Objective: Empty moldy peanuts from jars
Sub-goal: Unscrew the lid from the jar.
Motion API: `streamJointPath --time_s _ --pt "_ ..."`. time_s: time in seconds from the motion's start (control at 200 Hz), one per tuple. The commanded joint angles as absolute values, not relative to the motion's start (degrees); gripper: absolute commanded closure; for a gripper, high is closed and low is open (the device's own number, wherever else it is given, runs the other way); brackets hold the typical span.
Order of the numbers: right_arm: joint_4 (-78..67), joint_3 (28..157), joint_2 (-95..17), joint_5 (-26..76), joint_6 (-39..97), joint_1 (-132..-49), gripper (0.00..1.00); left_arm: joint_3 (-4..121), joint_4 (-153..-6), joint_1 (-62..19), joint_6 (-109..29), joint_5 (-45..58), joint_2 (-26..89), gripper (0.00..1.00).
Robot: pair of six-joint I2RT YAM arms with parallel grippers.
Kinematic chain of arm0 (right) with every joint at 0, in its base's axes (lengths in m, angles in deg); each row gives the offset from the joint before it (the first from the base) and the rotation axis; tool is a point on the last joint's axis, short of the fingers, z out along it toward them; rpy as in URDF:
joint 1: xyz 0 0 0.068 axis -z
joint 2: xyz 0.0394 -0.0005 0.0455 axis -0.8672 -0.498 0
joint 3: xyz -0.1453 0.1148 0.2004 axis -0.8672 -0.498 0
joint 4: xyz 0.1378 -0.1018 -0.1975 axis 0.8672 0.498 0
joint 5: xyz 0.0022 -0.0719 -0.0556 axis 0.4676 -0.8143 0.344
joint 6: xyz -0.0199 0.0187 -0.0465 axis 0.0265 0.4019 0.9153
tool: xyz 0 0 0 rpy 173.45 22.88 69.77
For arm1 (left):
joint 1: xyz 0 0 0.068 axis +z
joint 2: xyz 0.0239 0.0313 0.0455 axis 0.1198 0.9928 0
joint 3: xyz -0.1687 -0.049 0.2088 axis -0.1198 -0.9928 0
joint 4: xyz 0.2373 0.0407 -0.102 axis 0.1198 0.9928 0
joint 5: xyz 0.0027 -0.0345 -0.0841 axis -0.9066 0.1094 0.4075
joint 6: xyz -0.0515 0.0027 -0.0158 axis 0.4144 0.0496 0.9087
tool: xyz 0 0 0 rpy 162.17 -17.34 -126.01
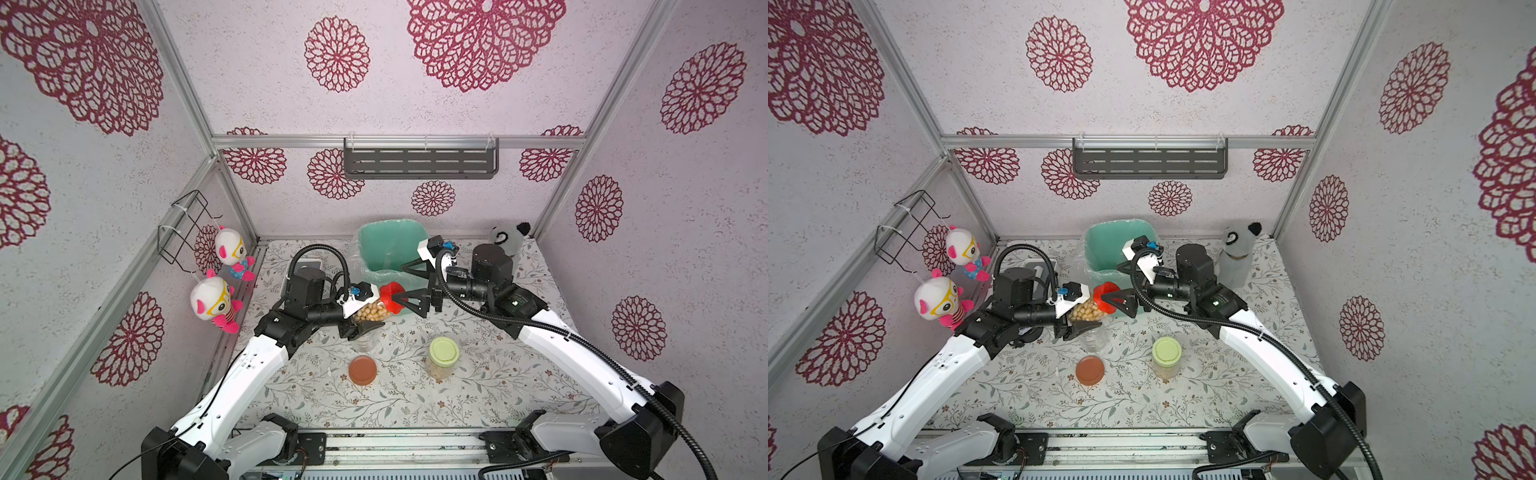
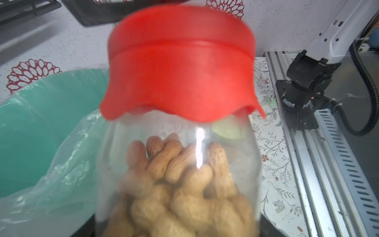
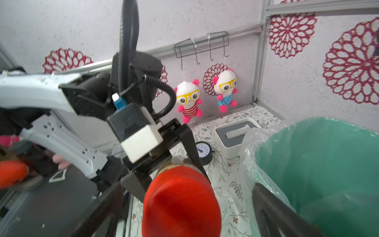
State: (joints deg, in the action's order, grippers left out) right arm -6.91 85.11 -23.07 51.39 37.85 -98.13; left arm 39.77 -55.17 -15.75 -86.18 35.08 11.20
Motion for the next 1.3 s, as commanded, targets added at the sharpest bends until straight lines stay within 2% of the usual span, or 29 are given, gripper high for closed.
streamJointPath --time_s 0.0,0.13,0.24,0.475,0.745,0.851,0.956,1.041,1.181,1.296 --pt "-10.62 84.07 -20.41 38.26 20.58 -99.66 0.01 38.61 -62.3 -15.28 -84.02 31.65 8.92 1.0" --pt "-6.91 83.89 -20.93 29.48 13.65 -102.29 0.01 37.09 -64.93 -15.28 -83.74 29.11 8.26 1.0" --pt "-6.24 83.73 -21.54 26.09 11.36 -104.02 0.01 36.51 -65.57 -15.28 -84.3 28.1 8.36 1.0" --pt "-4.56 85.72 -25.06 27.26 9.15 -105.91 0.02 35.84 -65.78 -15.27 -84.52 27.66 8.51 1.0" --pt "-4.57 85.67 -25.55 28.1 9.02 -106.42 0.14 35.41 -66.48 -15.33 -84.56 27.2 8.77 1.0" --pt "-4.79 85.27 -25.09 28.2 10.61 -106.32 0.26 35.03 -66.5 -15.31 -84.61 26.86 8.65 1.0" --pt "-4.47 84.95 -24.61 28.98 13.83 -106.02 0.48 35.1 -66.36 -15.26 -84.78 26.68 8.6 1.0" --pt "-6.78 82.16 -22.63 27.73 16.76 -105.6 0.62 35.74 -65.19 -15.17 -85.34 27.3 8.72 1.0" --pt "-14.81 75.85 -17.95 30.35 23.9 -103.64 1.0 37.95 -60.18 -14.99 -87.36 28.54 9.33 1.0" --pt "-16.76 73.48 -16.03 35.36 33.27 -101.92 1.0 39.02 -57.4 -14.78 -88.1 30.84 9.74 1.0"
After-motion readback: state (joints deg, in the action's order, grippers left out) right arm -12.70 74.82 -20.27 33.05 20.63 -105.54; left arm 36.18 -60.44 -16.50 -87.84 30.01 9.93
